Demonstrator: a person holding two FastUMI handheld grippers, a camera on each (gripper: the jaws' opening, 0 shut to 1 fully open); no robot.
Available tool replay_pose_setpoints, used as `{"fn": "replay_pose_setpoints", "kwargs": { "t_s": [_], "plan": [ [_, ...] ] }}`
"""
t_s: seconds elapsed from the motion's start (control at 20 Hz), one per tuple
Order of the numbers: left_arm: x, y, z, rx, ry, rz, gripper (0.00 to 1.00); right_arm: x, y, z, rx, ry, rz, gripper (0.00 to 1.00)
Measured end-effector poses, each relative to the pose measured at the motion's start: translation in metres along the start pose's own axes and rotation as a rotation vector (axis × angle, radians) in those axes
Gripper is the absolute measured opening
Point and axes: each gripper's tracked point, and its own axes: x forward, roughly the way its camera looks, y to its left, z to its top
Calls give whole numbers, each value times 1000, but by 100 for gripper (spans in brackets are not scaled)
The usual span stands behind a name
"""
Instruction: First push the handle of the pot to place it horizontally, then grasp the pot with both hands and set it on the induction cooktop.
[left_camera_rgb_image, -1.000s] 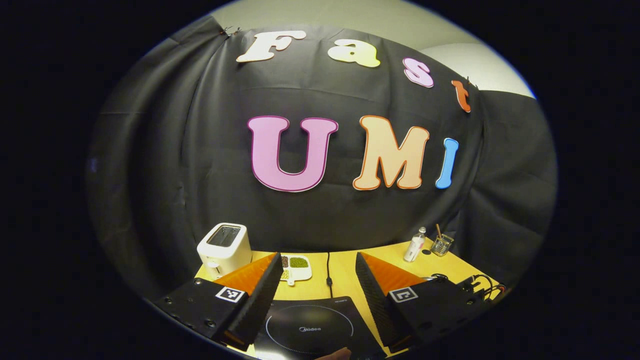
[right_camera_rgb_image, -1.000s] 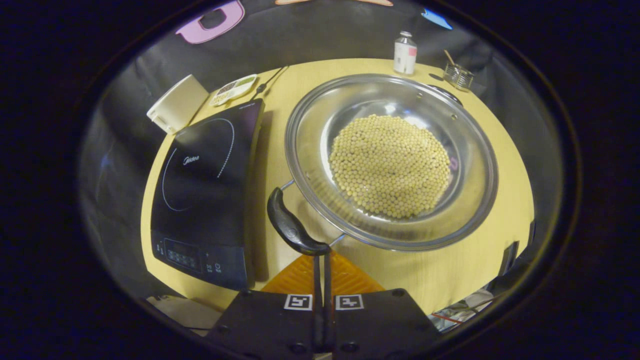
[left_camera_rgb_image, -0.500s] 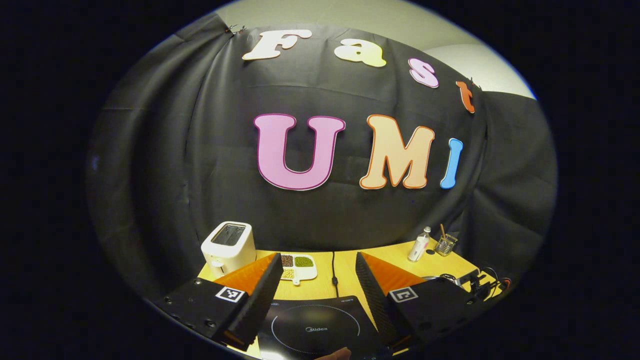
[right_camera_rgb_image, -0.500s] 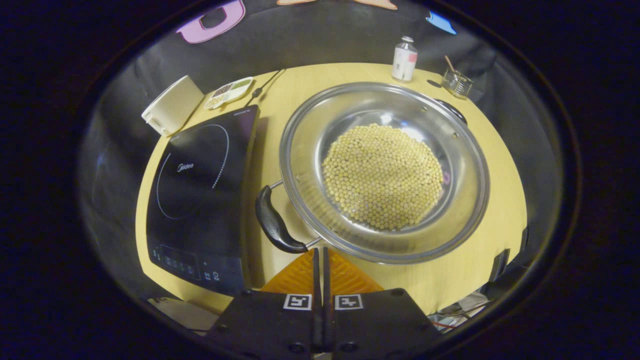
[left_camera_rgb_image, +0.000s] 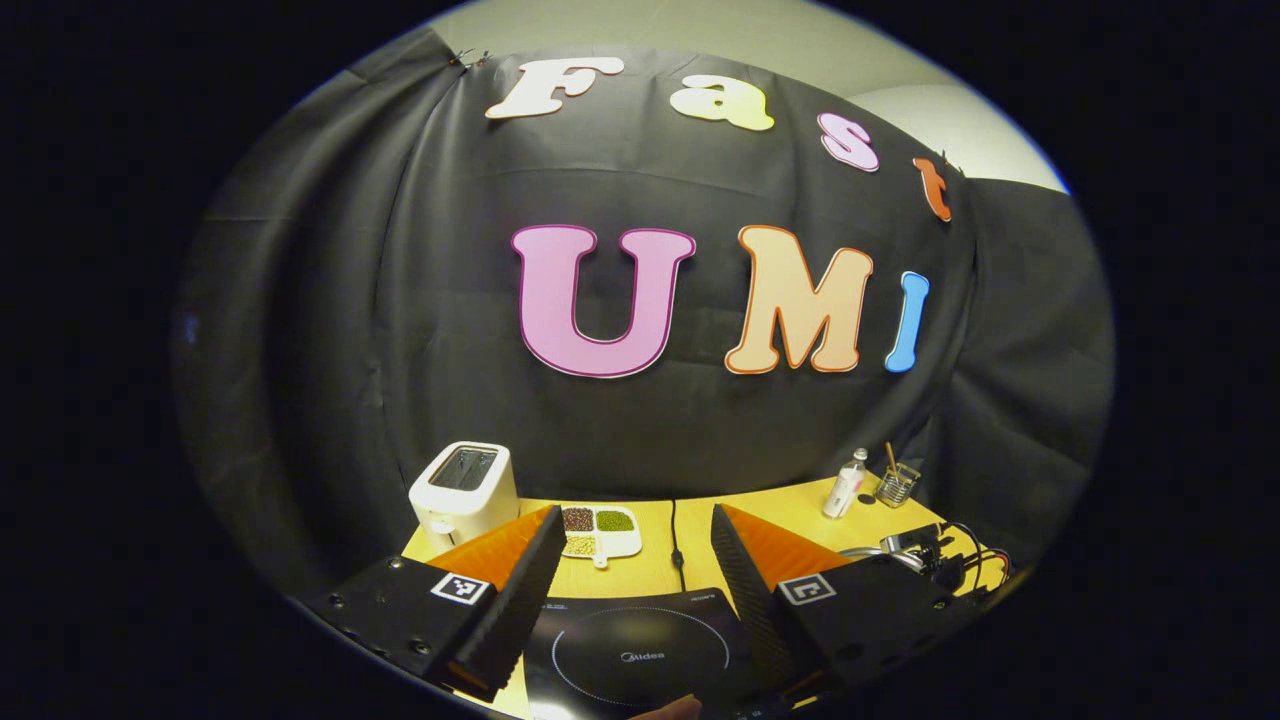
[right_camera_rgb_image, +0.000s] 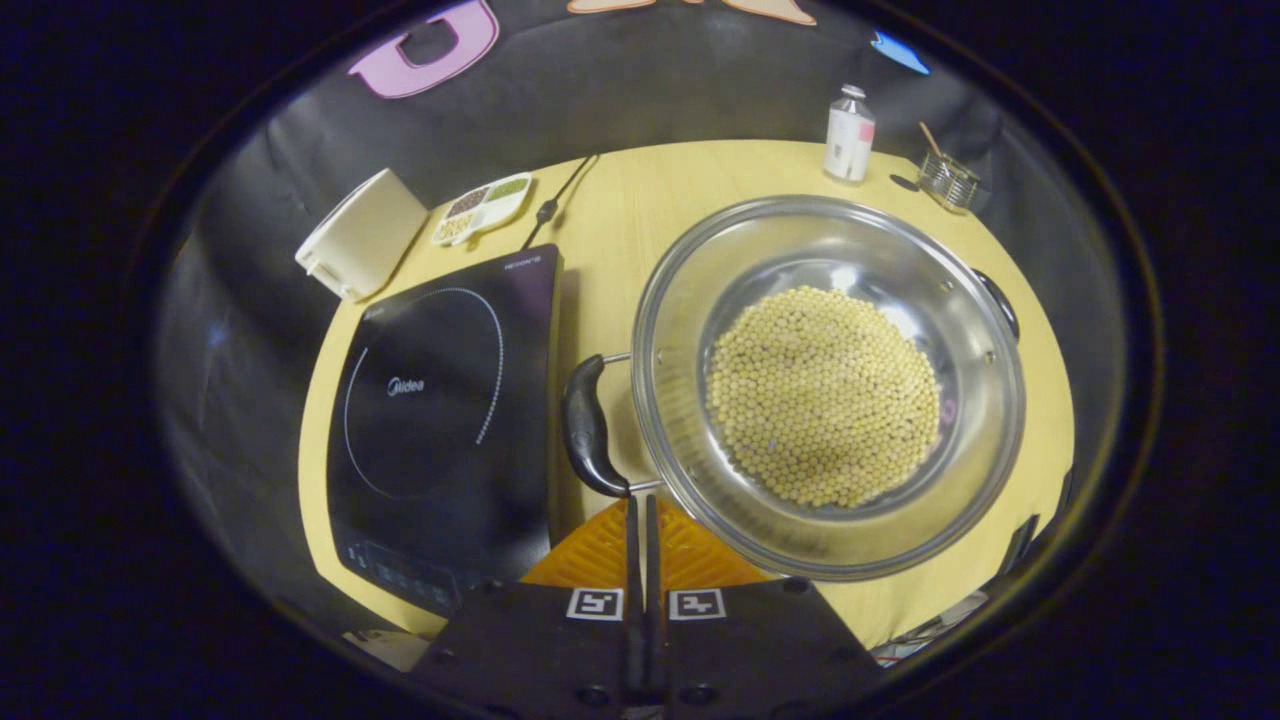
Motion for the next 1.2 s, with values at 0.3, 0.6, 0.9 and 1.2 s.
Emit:
{"fn": "replay_pose_setpoints", "kwargs": {
  "t_s": [0.3, 0.6, 0.9, 1.2],
  "plan": [
    [-1, -2, -3, -5, 11, 1, 89, -11, 7, 22, 71, -43, 60, 0],
    [-3, -27, -19, -32, 63, -60, 89, -34, -35, 46, 100, -147, 8, 0],
    [-4, -65, -55, -47, 179, -110, 88, -53, -91, 60, 29, -236, -61, 5],
    [8, -119, -88, -82, 292, -122, 86, -67, -151, 91, -49, -304, -94, 82]
  ]
}}
